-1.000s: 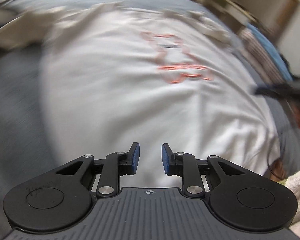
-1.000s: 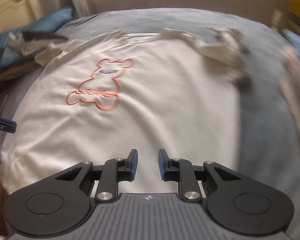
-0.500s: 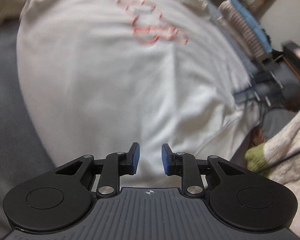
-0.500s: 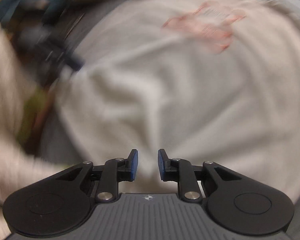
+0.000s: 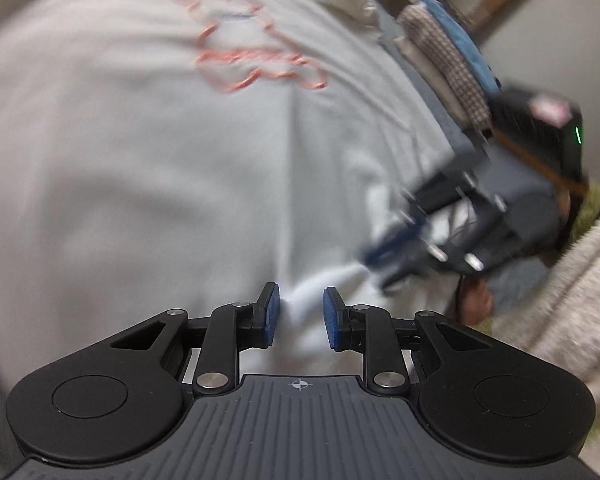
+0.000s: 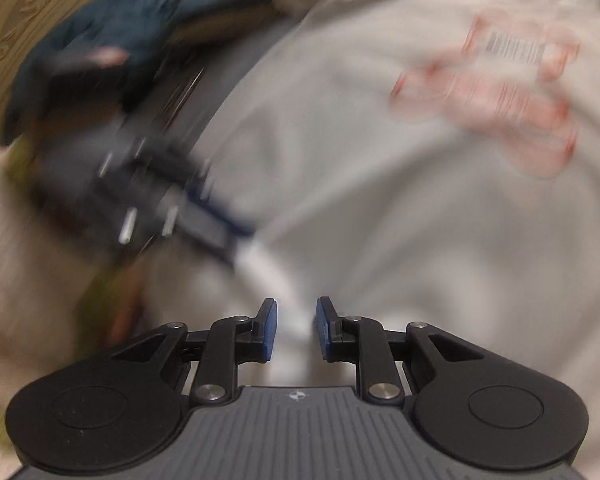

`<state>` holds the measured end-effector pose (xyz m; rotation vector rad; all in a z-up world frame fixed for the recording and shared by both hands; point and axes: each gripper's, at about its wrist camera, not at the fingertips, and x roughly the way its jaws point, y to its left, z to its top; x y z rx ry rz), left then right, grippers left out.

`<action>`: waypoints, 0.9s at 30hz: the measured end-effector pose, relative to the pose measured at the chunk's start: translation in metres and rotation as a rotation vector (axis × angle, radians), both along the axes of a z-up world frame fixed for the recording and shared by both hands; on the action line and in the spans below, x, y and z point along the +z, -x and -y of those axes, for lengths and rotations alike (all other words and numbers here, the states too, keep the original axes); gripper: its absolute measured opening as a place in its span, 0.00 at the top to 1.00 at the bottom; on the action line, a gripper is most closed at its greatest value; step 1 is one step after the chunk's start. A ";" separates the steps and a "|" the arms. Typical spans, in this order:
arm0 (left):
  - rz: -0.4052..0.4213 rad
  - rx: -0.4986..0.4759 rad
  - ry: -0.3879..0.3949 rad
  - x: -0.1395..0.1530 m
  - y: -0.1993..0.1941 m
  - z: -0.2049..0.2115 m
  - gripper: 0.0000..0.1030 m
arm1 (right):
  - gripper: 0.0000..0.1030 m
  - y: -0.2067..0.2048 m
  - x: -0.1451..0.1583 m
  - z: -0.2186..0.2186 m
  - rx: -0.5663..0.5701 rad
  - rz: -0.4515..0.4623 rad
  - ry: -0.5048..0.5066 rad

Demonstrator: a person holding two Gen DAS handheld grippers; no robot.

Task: Fold clothes
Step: 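Release the hem with both grippers and move them over the bear print, then move the right gripper to the ribbed sleeve cuff beside the clothes pile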

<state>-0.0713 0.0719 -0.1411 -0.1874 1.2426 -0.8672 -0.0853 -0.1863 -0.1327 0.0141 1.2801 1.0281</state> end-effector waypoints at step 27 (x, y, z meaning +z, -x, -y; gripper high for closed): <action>0.414 0.560 -0.189 -0.002 -0.214 0.000 0.77 | 0.77 -0.280 0.001 0.101 -0.805 0.344 0.198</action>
